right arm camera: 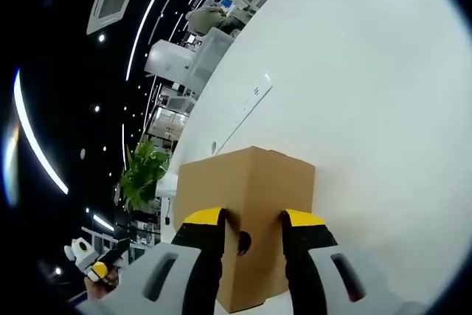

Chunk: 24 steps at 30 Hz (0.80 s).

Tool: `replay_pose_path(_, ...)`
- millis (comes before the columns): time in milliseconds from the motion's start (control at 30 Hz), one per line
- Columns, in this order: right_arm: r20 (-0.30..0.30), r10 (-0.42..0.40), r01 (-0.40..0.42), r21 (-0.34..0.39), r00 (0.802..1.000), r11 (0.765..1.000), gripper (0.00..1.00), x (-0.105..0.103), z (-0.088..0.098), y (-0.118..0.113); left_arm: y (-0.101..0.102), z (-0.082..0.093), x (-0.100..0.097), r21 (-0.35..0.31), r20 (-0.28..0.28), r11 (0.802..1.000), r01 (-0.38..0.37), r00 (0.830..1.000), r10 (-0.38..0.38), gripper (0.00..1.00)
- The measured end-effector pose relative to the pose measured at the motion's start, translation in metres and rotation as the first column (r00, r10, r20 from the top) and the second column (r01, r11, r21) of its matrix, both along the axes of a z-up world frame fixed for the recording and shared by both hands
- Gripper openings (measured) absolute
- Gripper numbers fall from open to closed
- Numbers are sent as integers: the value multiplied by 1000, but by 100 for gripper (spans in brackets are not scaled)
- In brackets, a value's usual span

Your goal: Operate the shoe box by opening the lid, removing the specified soft item, and placing it in the target area until the item is outside and the box remains undamaged.

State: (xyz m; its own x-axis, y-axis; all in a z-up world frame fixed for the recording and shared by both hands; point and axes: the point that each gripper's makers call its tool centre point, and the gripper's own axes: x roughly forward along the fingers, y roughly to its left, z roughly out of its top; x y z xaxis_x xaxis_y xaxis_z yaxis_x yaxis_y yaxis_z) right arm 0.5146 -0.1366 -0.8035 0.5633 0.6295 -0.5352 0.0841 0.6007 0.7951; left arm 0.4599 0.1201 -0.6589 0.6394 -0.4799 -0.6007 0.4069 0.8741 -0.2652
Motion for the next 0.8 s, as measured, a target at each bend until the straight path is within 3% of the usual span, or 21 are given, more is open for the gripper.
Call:
replay_pose_path(133,2,-6,6,3,1000,1000,30,0,0,0,5,-1,13,30,-1,999,26,1000,-26,76)
replay_pose_path(433,-5,11,-11,14,1000,1000,30,-2,2,1,13,-9,25,26,-27,1000,13,1000,-12,81)
replay_pose_path(500,-8,14,-14,14,1000,1000,30,-3,2,2,7,-10,25,-59,-67,998,-7,998,3,79)
replay_pose_path(633,-8,18,-18,13,1000,1000,30,-1,1,1,13,-21,36,-61,-88,998,7,996,-12,81)
replay_pose_path(667,-8,17,-17,13,1000,1000,30,-2,1,2,11,-19,40,-105,-104,994,-6,995,-5,83)
replay_pose_path(800,-5,23,-23,17,1000,1000,30,-3,3,3,10,-7,53,-160,-68,987,-18,998,7,88)
